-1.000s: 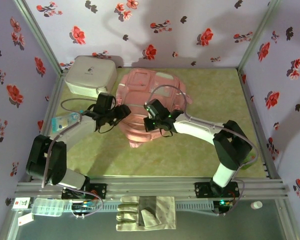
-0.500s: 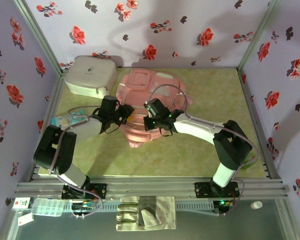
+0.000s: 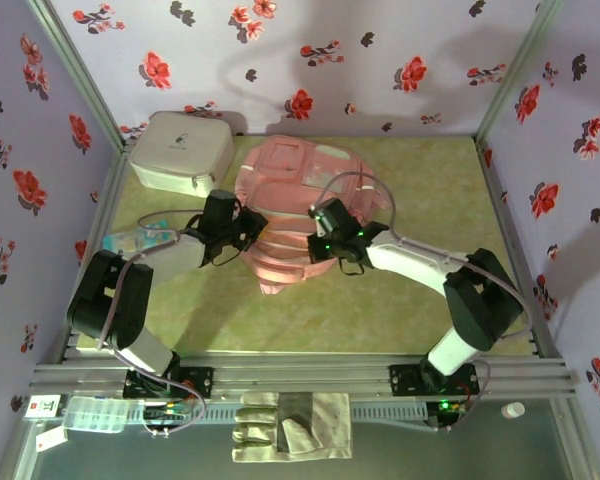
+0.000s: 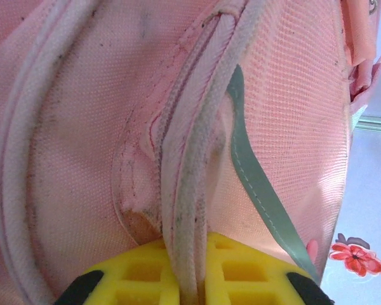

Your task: Pack the student bag

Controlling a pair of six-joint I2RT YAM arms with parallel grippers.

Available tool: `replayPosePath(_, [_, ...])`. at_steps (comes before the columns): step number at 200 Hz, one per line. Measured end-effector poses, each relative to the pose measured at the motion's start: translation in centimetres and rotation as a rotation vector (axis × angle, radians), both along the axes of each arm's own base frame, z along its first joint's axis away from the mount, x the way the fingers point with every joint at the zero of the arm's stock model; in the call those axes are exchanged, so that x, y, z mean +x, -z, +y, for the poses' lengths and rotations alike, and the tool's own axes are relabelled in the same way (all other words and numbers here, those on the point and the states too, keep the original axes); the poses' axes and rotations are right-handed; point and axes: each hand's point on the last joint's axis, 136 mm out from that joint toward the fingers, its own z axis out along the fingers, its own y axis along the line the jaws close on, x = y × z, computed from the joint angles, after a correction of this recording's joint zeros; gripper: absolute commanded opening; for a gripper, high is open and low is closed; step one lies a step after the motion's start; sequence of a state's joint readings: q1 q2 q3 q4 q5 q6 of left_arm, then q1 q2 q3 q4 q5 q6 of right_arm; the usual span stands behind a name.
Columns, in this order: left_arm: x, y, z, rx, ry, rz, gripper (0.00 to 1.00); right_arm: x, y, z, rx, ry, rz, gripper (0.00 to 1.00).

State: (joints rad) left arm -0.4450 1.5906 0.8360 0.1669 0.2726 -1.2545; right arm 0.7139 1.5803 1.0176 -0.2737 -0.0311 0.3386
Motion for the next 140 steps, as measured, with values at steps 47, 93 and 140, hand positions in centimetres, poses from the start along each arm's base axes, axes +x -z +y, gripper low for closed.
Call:
replayPosePath(47, [0.0, -0.5, -0.2, 0.069, 0.070, -0.028, 0.00, 1.9, -0.3, -4.0, -0.050, 0.002, -0.026, 0.00])
replayPosePath(93, [0.1, -1.4, -1.3, 0.131, 0.193, -0.074, 0.00, 4.4, -1.3, -6.3, -0.064, 0.039, -0.019, 0.02])
replayPosePath(140, [0.3, -1.4, -2.6, 0.173, 0.323, -0.112, 0.00, 5.4, -0.9, -7.5, -0.040, 0.090, 0.045, 0.03])
